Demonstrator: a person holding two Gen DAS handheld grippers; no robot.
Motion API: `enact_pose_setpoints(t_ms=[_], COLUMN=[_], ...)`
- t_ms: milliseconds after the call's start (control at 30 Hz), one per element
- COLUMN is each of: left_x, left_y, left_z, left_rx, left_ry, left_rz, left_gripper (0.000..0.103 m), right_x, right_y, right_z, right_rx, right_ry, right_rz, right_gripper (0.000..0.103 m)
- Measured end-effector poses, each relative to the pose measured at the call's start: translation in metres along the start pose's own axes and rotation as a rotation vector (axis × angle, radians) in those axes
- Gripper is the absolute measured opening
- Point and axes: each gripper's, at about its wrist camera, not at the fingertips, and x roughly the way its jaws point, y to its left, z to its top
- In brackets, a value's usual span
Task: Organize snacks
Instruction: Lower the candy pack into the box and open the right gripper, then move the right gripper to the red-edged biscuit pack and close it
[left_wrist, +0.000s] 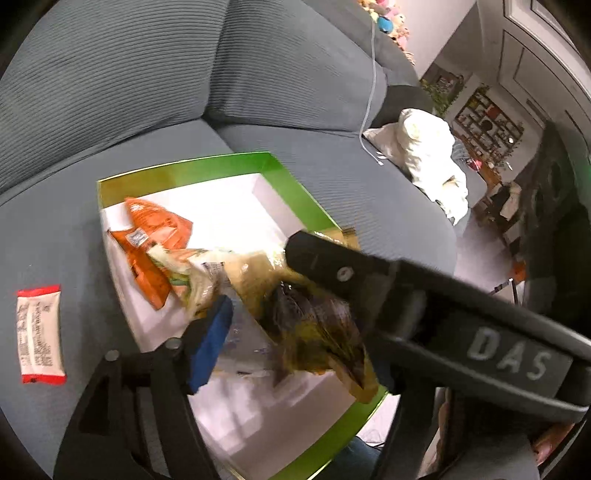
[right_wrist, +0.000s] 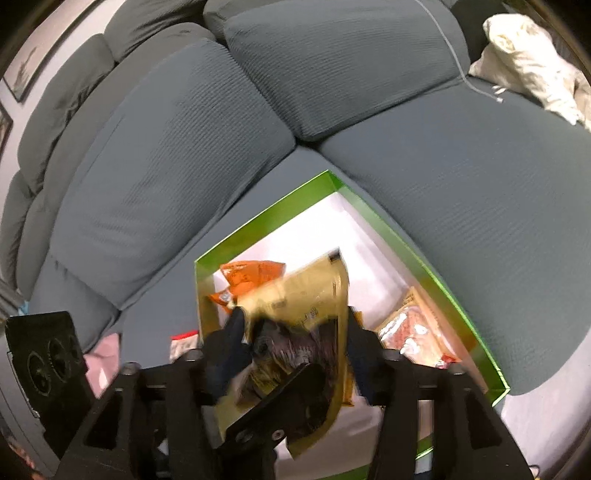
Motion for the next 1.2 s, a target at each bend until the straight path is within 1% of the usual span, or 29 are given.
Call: enact_pose_setpoints(t_ms=[33,67,133,200,233,267,300,400,467,533,600,633,667,700,733,767,800,867,900,933,967,1000,1033,1067,1100,1133,1200], left_x=[-0.005,-0.012,-0.032,-0.054,-0.067,-0.079,-0.088,-0.122,-0.137,-0.148,-0.155,-0.156,-0.154,-0.152,-0.147,-0.139,-0.132,-0.118,-0.111,-0.105,-0.101,-0.092,-0.081,-0.074,-0.07,-0.07,-0.066], left_y=[0.003,0.007,0.018,0.031,0.041,0.052,0.061,0.104,0.134,0.164,0.191,0.199,0.209,0.218,0.226,0.231,0.235,0.239,0.24,0.24,0.24,0.24,0.241,0.243,0.242,0.242,0.236], left_z=[0.0,-0.002,-0.004,-0.007,-0.01,-0.014,-0.018,-0.036,-0.051,-0.067,-0.081,-0.085,-0.087,-0.089,-0.09,-0.087,-0.085,-0.081,-0.078,-0.075,-0.072,-0.067,-0.06,-0.056,-0.054,-0.053,-0.05], left_rx=[-0.007,-0.024,-0.051,-0.074,-0.09,-0.106,-0.119,-0.191,-0.266,-0.349,-0.428,-0.45,-0.47,-0.486,-0.506,-0.523,-0.528,-0.513,-0.51,-0.509,-0.507,-0.492,-0.465,-0.449,-0.43,-0.417,-0.387], left_ry=[-0.003,-0.012,-0.058,-0.101,-0.126,-0.146,-0.162,-0.204,-0.204,-0.2,-0.186,-0.183,-0.183,-0.184,-0.166,-0.129,-0.102,-0.062,-0.041,-0.028,-0.022,-0.009,0.024,0.044,0.04,0.019,0.03], left_rz=[-0.006,-0.011,-0.017,0.003,0.027,0.058,0.089,0.244,0.328,0.378,0.428,0.437,0.435,0.41,0.381,0.364,0.331,0.261,0.237,0.219,0.204,0.17,0.148,0.152,0.184,0.203,0.226], left_gripper=[0.078,0.082,0.083,0.083,0.087,0.093,0.095,0.095,0.095,0.095,0.095,0.095,0.095,0.095,0.094,0.093,0.093,0.086,0.085,0.08,0.079,0.078,0.073,0.067,0.065,0.063,0.063], right_x=[-0.003,-0.006,-0.013,-0.019,-0.021,-0.022,-0.023,-0.017,-0.006,0.005,0.021,0.027,0.034,0.047,0.057,0.068,0.084,0.104,0.115,0.125,0.136,0.145,0.157,0.167,0.173,0.177,0.182], right_y=[0.002,0.004,0.008,0.014,0.018,0.022,0.027,0.05,0.068,0.086,0.107,0.116,0.125,0.138,0.146,0.152,0.16,0.162,0.162,0.161,0.161,0.161,0.164,0.166,0.167,0.167,0.164], right_z=[-0.001,-0.001,-0.001,-0.002,-0.002,-0.003,-0.004,-0.009,-0.013,-0.02,-0.028,-0.033,-0.037,-0.044,-0.05,-0.055,-0.059,-0.06,-0.059,-0.058,-0.057,-0.056,-0.054,-0.051,-0.049,-0.051,-0.056], right_rx=[-0.008,-0.015,-0.034,-0.054,-0.064,-0.072,-0.082,-0.126,-0.157,-0.185,-0.214,-0.23,-0.25,-0.274,-0.286,-0.291,-0.283,-0.235,-0.211,-0.196,-0.189,-0.185,-0.196,-0.216,-0.236,-0.251,-0.259], right_ry=[-0.02,-0.035,-0.067,-0.094,-0.102,-0.105,-0.103,-0.067,-0.026,0.015,0.065,0.082,0.104,0.146,0.185,0.231,0.295,0.352,0.369,0.385,0.41,0.434,0.464,0.479,0.48,0.481,0.487], right_rz=[-0.004,-0.004,-0.002,0.0,0.008,0.018,0.033,0.089,0.126,0.151,0.156,0.162,0.179,0.211,0.229,0.242,0.247,0.22,0.193,0.172,0.158,0.146,0.121,0.09,0.059,0.045,0.069], right_gripper=[0.072,0.073,0.076,0.076,0.076,0.076,0.076,0.076,0.076,0.076,0.076,0.076,0.076,0.076,0.076,0.076,0.076,0.076,0.076,0.075,0.073,0.07,0.069,0.068,0.065,0.064,0.064])
